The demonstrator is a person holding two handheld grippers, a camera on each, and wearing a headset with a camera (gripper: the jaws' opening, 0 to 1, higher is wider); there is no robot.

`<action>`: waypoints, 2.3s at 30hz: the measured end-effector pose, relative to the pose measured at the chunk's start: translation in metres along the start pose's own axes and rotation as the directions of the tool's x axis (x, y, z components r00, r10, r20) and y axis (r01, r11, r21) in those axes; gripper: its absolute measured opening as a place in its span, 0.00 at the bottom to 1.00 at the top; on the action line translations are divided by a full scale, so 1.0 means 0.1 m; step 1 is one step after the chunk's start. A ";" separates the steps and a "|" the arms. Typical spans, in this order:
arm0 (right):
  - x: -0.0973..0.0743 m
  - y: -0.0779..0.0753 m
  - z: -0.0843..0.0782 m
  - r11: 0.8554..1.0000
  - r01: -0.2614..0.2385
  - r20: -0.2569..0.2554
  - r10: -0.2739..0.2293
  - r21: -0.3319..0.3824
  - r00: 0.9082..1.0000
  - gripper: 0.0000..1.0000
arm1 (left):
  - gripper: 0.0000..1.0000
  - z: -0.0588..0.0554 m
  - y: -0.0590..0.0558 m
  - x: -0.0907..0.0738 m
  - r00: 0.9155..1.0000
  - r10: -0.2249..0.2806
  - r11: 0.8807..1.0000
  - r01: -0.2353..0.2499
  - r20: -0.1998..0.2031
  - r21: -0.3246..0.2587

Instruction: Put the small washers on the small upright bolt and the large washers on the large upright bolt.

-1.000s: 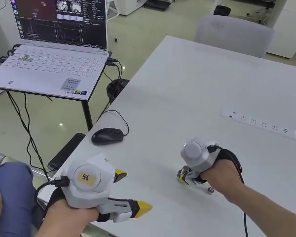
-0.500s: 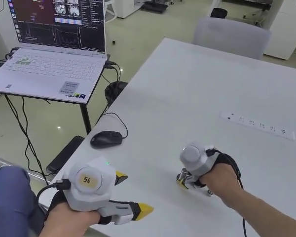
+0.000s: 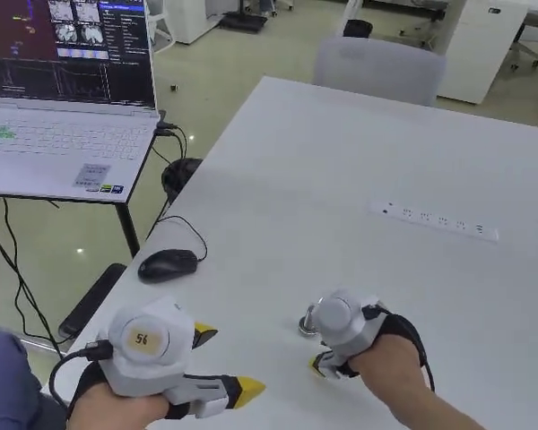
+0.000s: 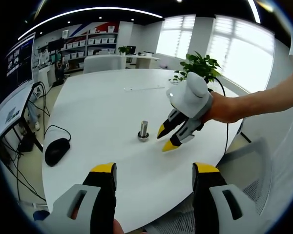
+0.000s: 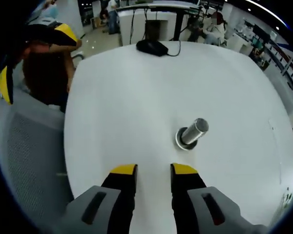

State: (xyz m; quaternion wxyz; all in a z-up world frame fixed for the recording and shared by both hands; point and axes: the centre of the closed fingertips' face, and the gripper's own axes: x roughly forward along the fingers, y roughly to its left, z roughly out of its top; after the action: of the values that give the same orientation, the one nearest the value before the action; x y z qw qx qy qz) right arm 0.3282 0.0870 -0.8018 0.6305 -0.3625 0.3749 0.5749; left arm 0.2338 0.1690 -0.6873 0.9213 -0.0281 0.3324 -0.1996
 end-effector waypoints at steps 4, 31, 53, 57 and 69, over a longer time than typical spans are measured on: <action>-0.06 0.17 -0.10 1.000 -0.007 0.040 0.007 0.004 0.999 0.29 | 0.62 -0.04 -0.01 0.05 1.000 -0.009 1.000 0.009 -0.015 0.008; -0.78 0.10 -1.09 0.930 0.067 0.245 -0.164 0.362 0.956 0.48 | 0.63 -0.15 -0.18 0.37 0.993 -0.090 0.993 0.094 -0.074 0.065; -0.93 0.17 -1.07 0.902 0.003 0.358 -0.175 0.431 0.917 0.60 | 0.65 -0.04 -0.26 0.40 0.995 -0.089 0.994 0.092 -0.047 0.061; -0.94 0.17 -1.09 0.902 0.002 0.360 -0.174 0.432 0.917 0.61 | 0.65 -0.04 -0.27 0.40 0.996 -0.083 0.995 0.086 -0.044 0.059; -0.94 0.21 -1.13 0.906 -0.010 0.360 -0.158 0.424 0.920 0.62 | 0.66 0.04 -0.24 0.36 0.998 -0.065 0.998 0.065 -0.003 0.013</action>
State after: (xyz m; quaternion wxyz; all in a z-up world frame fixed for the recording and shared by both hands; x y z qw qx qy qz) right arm 0.2956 -0.0540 -0.7700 0.7763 -0.1131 0.3434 0.5164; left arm 0.2534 0.1329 -0.7019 0.9141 -0.0325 0.3311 -0.2316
